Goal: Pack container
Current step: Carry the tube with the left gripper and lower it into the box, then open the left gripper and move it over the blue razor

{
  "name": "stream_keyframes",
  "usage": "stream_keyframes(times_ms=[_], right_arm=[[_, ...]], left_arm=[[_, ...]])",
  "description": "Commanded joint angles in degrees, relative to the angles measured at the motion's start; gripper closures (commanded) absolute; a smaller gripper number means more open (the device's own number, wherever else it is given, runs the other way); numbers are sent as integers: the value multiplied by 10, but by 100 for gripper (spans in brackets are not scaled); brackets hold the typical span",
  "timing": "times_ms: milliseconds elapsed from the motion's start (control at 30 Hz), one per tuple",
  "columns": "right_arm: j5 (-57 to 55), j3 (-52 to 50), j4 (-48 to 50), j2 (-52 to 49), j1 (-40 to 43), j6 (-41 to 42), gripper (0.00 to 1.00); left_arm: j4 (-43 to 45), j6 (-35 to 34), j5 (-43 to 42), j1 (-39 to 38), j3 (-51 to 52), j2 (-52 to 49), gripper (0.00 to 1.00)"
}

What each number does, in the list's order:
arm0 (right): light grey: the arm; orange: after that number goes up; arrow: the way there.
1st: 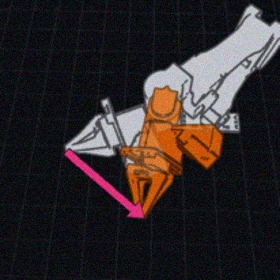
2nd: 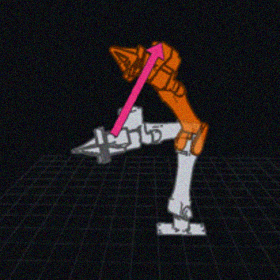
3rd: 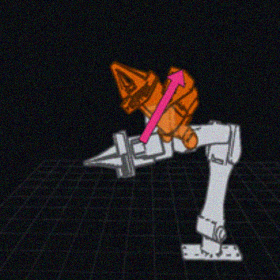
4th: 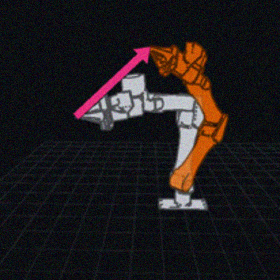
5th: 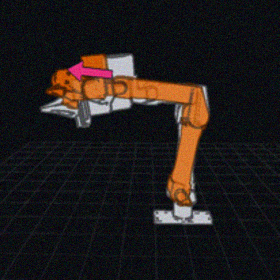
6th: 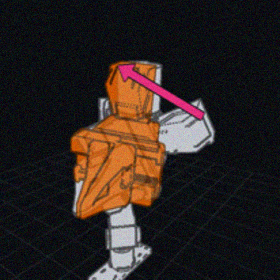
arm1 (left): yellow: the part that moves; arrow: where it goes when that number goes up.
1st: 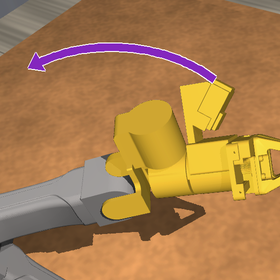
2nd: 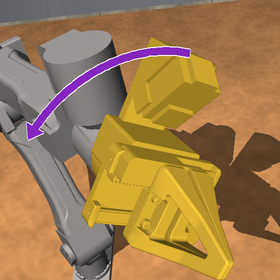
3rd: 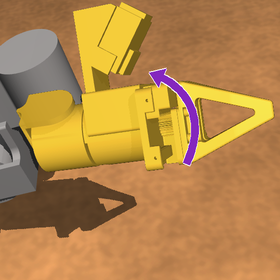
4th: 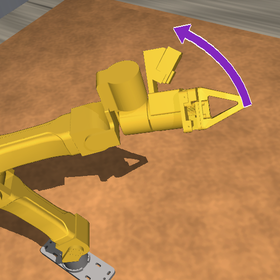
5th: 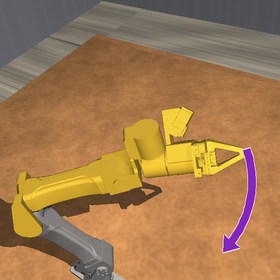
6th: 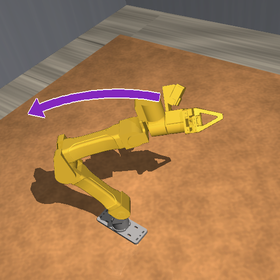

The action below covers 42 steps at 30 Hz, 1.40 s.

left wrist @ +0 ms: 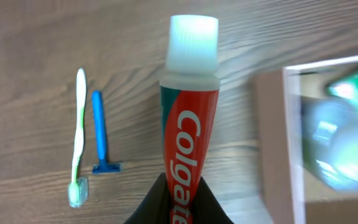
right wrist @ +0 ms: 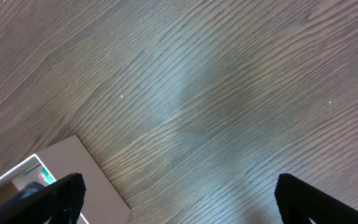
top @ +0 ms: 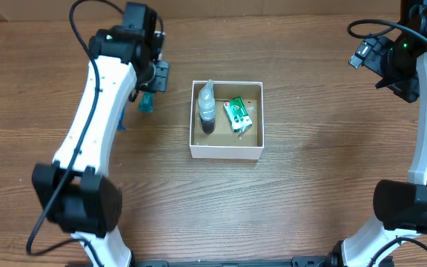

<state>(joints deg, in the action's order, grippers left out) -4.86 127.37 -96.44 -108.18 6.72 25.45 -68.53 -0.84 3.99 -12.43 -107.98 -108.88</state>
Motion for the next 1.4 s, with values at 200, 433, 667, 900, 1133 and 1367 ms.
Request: stream_keyframes(times_ms=[200,433,667,900,1133,1367], right_arm=[[-2,2,3,0,1,1,0],[-2,2,3,0,1,1,0],[-2,2,3,0,1,1,0],[-2,2,3,0,1,1,0],[-2,2,3,0,1,1,0],[-2,2,3,0,1,1,0]], left_arm=[[-35,105,-79,-111,-22,108,86],[-57,177,-101,-175,7,105,75],[-51,196,-116,-206,19,71,76],[-43,185,-113,-214,19,46,77],[-37,111,-37,-206,14,95,62],[-80,-40,58,-99,14,162,32]])
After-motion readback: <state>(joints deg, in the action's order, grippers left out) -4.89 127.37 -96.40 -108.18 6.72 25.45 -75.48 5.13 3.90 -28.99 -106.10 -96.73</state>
